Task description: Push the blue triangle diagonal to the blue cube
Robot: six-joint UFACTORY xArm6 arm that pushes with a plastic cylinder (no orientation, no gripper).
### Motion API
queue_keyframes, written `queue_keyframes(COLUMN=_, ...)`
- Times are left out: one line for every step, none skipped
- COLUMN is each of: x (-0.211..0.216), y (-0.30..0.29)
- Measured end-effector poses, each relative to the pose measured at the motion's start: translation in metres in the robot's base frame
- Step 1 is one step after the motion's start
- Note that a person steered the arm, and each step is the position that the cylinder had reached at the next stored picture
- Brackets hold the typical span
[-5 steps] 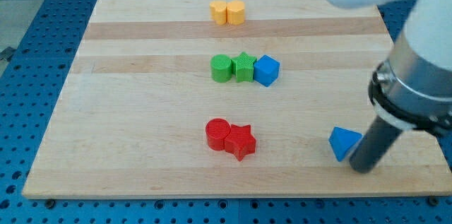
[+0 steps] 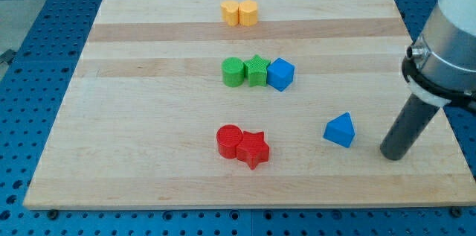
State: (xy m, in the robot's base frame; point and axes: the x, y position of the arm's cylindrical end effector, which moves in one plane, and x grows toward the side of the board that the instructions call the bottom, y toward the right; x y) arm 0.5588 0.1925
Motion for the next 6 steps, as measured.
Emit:
queue_keyframes(x=-0.016, y=-0.033)
queue_keyframes(x=-0.055, y=-0.046)
queue_keyframes(x=-0.049, y=-0.046)
queue_keyframes(x=-0.011, y=-0.047)
queue_keyframes(x=0.001, y=-0.076)
queue_keyframes(x=-0.024, y=-0.097)
